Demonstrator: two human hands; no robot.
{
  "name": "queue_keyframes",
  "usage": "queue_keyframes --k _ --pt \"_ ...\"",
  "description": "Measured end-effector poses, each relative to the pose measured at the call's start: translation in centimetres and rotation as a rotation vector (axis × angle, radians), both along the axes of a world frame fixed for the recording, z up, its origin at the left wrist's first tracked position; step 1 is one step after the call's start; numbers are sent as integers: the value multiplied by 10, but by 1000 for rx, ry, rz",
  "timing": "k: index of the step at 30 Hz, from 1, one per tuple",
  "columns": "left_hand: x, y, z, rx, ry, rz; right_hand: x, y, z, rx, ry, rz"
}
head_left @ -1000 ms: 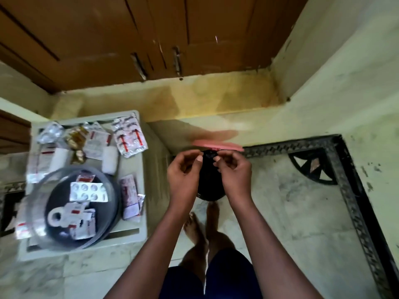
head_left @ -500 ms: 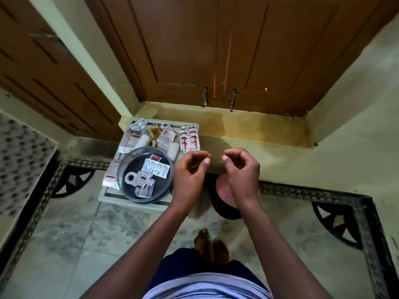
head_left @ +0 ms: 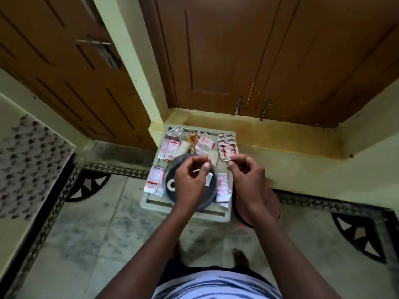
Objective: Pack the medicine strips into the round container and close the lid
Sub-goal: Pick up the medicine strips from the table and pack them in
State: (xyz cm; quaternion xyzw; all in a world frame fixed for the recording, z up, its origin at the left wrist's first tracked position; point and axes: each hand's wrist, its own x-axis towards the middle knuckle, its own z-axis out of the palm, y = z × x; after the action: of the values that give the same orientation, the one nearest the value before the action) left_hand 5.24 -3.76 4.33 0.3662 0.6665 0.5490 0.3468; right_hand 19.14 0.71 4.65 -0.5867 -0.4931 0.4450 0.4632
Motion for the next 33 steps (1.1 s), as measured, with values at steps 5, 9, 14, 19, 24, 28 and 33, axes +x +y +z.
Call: queue_keyframes --k 5,9,14,19,24,28,33 --pt "-74 -4 -13 -47 45 -24 -59 -13 -12 -13 -88 -43" --pt "-135 -2 -50 -168 184 -8 -99 -21 -32 -41 -161 -59" --pt "-181 -3 -96 -361 318 19 -129 -21 -47 -70 -302 -2" --pt "-190 -2 -125 -626 452 -71 -143 -9 -60 -77 -401 52" --pt "-192 -3 -133 -618 408 -81 -155 23 -67 -56 -560 222" --pt "-201 -1 -137 -615 349 -47 -167 63 -73 -141 -719 258" --pt "-208 6 -133 -616 196 2 -179 110 -74 -274 -871 331"
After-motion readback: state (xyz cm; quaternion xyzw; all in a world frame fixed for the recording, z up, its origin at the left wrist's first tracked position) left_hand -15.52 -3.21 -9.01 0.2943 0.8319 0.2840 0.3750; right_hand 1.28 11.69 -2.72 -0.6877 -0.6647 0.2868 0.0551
